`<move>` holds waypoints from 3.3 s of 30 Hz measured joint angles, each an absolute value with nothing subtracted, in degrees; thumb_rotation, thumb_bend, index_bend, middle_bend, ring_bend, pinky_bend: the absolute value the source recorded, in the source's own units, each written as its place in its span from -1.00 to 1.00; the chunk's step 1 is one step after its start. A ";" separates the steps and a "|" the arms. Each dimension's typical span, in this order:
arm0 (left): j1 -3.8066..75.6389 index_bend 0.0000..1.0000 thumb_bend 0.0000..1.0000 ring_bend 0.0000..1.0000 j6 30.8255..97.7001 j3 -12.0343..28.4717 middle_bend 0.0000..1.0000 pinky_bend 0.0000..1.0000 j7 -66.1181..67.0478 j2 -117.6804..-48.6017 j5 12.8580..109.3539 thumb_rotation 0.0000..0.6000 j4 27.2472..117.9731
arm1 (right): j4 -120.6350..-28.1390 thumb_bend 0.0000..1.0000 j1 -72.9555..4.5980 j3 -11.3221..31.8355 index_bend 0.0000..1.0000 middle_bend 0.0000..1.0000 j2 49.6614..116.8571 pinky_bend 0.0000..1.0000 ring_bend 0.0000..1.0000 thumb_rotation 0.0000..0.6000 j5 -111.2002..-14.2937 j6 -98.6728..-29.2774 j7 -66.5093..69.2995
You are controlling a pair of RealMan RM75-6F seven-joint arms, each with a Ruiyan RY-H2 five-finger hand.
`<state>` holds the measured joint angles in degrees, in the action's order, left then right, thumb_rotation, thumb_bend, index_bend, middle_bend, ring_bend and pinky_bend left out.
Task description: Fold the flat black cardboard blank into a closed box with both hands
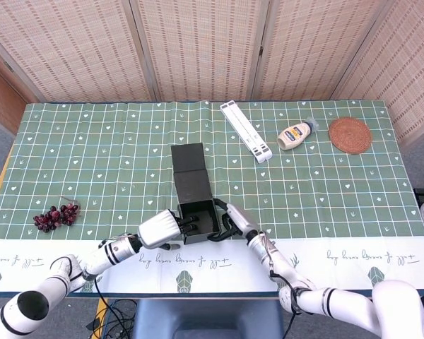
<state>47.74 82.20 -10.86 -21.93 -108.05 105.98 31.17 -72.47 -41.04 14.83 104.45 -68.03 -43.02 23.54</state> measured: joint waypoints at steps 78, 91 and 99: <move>36.98 -1.00 -0.85 0.27 53.07 5.59 -1.00 0.74 -26.42 -89.54 66.83 1.00 82.85 | -108.66 -0.68 -30.57 18.55 -1.00 -1.00 73.78 1.00 0.28 1.00 -67.66 -55.71 17.56; 37.69 -1.00 -0.85 0.14 49.67 8.95 -1.00 0.74 -23.28 -96.92 63.25 1.00 79.14 | -107.78 -0.68 -29.34 16.49 -1.00 -1.00 73.25 1.00 0.28 1.00 -71.07 -57.01 22.23; 38.87 -1.00 -0.85 0.31 47.58 12.42 -1.00 0.74 -22.59 -100.68 60.71 1.00 75.65 | -106.07 -0.68 -28.94 15.89 -1.00 -1.00 73.37 1.00 0.28 1.00 -71.34 -57.66 24.20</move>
